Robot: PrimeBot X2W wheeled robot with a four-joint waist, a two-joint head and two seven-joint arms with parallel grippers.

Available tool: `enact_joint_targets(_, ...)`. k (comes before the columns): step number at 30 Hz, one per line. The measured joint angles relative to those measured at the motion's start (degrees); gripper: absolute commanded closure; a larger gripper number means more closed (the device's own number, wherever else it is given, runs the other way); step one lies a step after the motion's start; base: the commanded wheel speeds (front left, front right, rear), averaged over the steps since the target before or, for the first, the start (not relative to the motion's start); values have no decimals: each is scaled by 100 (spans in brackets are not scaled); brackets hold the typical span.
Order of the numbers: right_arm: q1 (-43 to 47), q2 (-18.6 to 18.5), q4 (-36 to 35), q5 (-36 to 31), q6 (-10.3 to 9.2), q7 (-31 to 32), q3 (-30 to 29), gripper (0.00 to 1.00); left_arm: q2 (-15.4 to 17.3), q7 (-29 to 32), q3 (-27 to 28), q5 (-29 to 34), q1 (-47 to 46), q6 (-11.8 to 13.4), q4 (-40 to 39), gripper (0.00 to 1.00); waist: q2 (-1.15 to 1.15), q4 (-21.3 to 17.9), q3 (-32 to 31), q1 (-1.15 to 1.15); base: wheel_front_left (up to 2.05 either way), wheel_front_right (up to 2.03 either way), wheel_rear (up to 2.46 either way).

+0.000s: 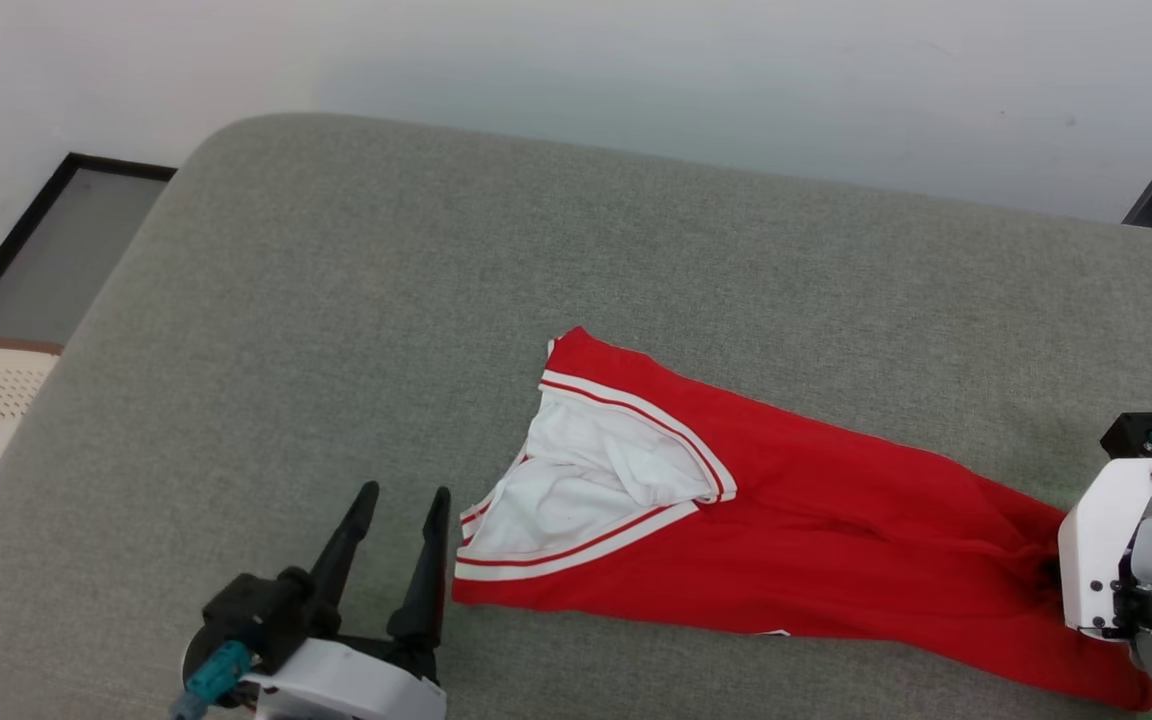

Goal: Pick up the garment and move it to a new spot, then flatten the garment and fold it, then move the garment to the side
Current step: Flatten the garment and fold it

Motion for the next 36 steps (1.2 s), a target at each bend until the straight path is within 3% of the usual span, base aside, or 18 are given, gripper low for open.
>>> enact_joint_targets(10, -91, -189, 222, 307, 54, -316, 118, 100, 90, 0, 86, -64, -24, 0, 60, 0, 0, -117, -13, 0, 0, 0, 0)
enact_joint_targets(17, -200, -783, 488, 253, 8, -605, 0, 100, 159, -1, 93, -98, -15, 0, 64, 0, 0, -303, -97, 0, 0, 0, 0)
enact_joint_targets(23, -396, -888, 505, 359, 7, -553, 27, 100, 193, -1, 90, -99, 38, 0, 97, 0, 0, -482, -205, 0, 0, 0, 0)
enact_joint_targets(32, -427, -580, -791, 902, 1, -124, 506, 100, 123, -1, 224, -134, 253, 0, 147, 0, 0, -736, -531, 0, 0, 0, 0)
enact_joint_targets(36, -424, -258, -1483, 959, 0, 163, 553, 100, 56, -1, 236, -153, 272, -1, 159, 0, 0, -807, -668, 0, 0, 0, 0)
